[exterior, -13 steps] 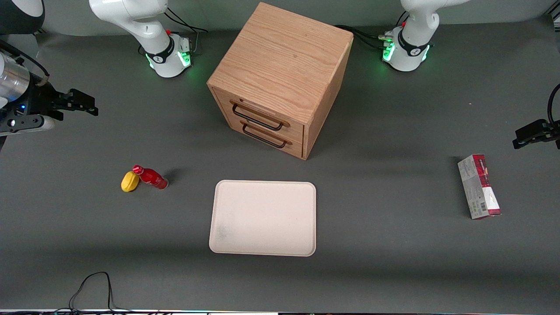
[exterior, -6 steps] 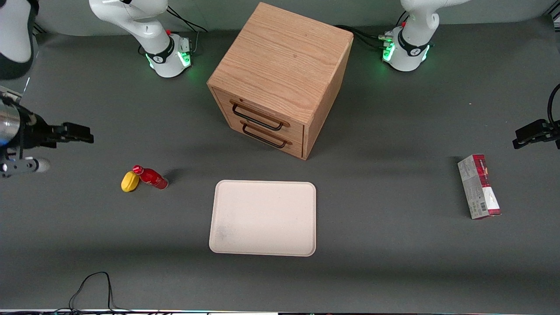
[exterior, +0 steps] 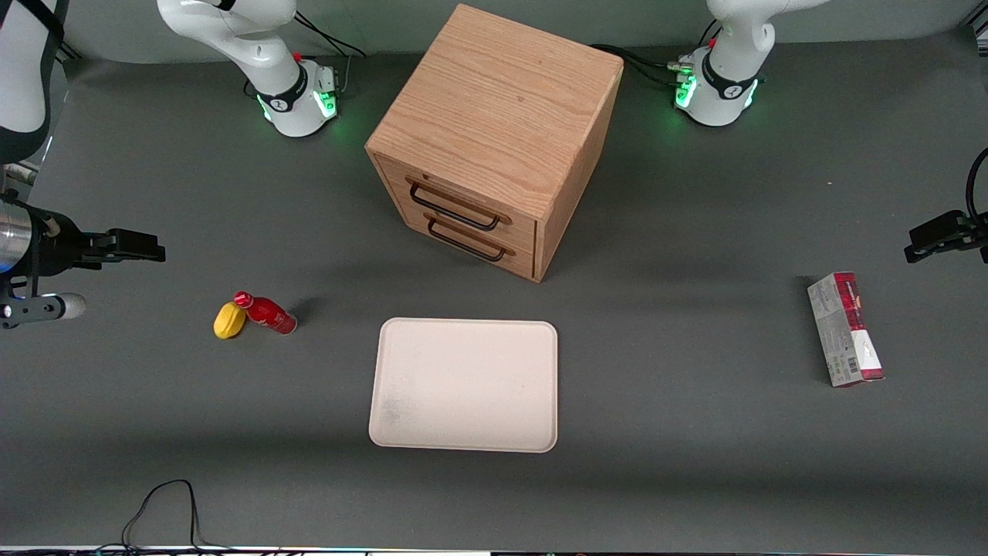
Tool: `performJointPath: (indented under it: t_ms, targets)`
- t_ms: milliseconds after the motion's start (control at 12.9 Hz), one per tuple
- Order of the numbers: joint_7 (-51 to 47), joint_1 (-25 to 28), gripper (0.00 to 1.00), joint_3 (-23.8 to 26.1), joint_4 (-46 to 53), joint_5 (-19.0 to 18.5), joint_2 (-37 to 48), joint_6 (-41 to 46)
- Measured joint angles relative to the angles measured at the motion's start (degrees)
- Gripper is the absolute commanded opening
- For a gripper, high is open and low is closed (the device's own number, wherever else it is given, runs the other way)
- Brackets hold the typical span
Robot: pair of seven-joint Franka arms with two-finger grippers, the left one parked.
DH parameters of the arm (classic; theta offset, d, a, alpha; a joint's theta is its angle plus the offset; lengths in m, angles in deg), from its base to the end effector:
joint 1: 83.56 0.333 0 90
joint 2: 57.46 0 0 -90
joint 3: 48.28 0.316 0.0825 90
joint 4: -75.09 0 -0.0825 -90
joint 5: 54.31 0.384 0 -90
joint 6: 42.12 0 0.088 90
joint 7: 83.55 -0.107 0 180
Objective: Place coke bottle on tray
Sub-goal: 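Move the right gripper down over the red Coca-Cola bottle, then close the right gripper around the bottle's cap end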
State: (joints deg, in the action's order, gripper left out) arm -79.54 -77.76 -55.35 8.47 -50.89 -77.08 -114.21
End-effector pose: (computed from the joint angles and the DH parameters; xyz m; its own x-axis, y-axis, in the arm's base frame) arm 0.6203 0.0088 0.5864 0.9686 0.0637 -0.2403 0.0569 -0.9978 -0.0351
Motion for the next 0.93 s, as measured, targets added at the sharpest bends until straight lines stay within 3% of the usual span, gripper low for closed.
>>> performJointPath:
  t_ms: [620,930]
  targets:
    - [2.68,0.40,1.00,-0.75,-47.71,0.37,18.05,-39.97]
    - [2.68,1.46,1.00,-0.51,-57.57,0.37,18.63,-52.39]
